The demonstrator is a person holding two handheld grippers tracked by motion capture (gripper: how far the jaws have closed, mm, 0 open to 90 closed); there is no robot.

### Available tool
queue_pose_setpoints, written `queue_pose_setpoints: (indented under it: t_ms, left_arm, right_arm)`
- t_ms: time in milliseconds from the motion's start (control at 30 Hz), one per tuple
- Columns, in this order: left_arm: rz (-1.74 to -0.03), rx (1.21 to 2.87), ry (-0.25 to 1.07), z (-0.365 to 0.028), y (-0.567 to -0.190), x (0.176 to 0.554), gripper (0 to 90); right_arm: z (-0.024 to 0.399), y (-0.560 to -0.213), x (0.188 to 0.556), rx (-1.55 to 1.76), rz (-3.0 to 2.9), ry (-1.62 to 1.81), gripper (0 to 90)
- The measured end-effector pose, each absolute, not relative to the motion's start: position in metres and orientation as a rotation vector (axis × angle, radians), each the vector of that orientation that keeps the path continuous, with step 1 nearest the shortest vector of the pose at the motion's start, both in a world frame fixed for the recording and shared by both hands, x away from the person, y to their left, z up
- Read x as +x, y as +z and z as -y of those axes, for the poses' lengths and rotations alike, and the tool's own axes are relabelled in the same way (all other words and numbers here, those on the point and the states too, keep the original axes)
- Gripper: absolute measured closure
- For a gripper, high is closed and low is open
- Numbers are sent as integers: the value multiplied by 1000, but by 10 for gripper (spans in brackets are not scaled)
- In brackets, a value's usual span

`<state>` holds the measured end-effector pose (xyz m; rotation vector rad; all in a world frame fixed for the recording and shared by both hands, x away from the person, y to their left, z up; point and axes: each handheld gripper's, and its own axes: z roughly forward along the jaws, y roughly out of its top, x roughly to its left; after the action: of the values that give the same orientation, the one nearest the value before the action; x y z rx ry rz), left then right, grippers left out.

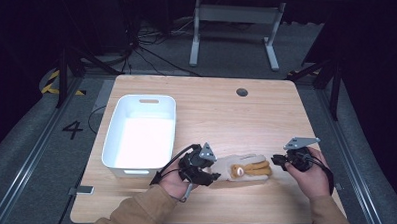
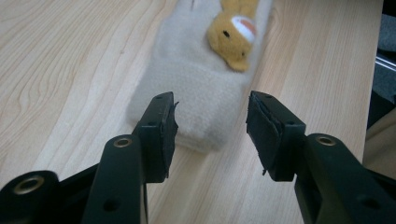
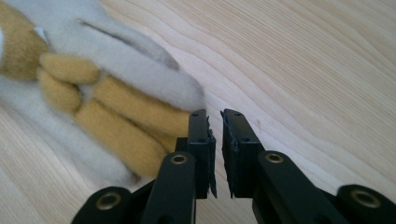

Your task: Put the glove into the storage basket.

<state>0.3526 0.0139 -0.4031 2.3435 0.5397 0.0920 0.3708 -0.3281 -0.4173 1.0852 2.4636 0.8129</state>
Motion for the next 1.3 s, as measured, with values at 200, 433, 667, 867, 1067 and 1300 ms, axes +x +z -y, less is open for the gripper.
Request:
queue_pose_setpoints:
  t_ms: [200, 433, 667, 867, 1067, 1300]
  left_arm:
    - [-557, 2329, 76, -8, -400, 363, 500]
    - [-569, 2313, 19, 4, -403, 377, 457]
    - [-545, 2342, -1, 15, -412, 388, 367]
    - [-536, 2352, -34, 20, -420, 395, 283]
    - [-489, 2394, -52, 28, -430, 396, 169]
    - [-456, 2415, -45, 37, -437, 396, 108]
  right_arm:
    - [346, -418, 366, 1142, -2436, 840, 764]
    - [353, -426, 366, 1191, -2409, 907, 740]
    - [355, -425, 364, 1191, -2399, 926, 725]
    - [357, -427, 364, 1203, -2394, 943, 708]
    - [356, -427, 363, 1211, -2397, 954, 699]
    - [355, -428, 363, 1204, -2401, 959, 679]
